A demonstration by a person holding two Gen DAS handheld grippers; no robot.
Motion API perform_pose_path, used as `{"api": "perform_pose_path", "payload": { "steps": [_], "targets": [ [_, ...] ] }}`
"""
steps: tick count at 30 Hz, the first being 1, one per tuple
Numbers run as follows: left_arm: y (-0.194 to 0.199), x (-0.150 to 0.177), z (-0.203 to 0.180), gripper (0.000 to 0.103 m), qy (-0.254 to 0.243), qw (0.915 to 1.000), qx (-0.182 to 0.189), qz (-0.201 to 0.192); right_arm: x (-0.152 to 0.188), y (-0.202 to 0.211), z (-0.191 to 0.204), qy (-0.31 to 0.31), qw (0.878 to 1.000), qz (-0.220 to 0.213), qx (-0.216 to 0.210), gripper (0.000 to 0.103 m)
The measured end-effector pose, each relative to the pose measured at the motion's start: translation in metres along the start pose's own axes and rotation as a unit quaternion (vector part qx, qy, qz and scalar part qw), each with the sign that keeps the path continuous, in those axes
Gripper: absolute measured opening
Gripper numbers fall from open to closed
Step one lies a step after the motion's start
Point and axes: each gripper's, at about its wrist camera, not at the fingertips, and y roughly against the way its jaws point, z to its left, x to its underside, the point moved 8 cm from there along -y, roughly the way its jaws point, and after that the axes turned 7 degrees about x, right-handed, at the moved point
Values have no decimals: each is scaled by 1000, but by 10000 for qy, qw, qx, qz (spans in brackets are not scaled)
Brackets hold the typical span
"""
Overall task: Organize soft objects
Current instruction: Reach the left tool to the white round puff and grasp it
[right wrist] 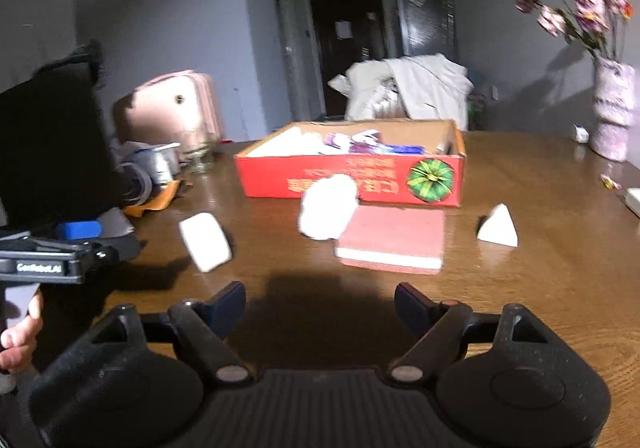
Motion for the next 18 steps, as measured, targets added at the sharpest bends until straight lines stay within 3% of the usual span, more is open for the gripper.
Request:
{"api": "perform_pose_path", "payload": {
  "steps": [10,13,15,18],
  "targets": [
    [-53,-2,8,102,186,9992,-76,344,-29,-47,-83,-412,9958,-30,819,81],
    [-67,-6,13,102,236,9988,-130,410,-42,-71,-111,-692,9929,-17,963,78],
    [-74,-8,18,100,335,9984,-127,447,-48,-88,-127,-903,9905,55,1034,69],
    [-82,-7,21,75,441,9976,12,528,-52,-109,-144,-1102,9873,138,1137,58]
  ]
}}
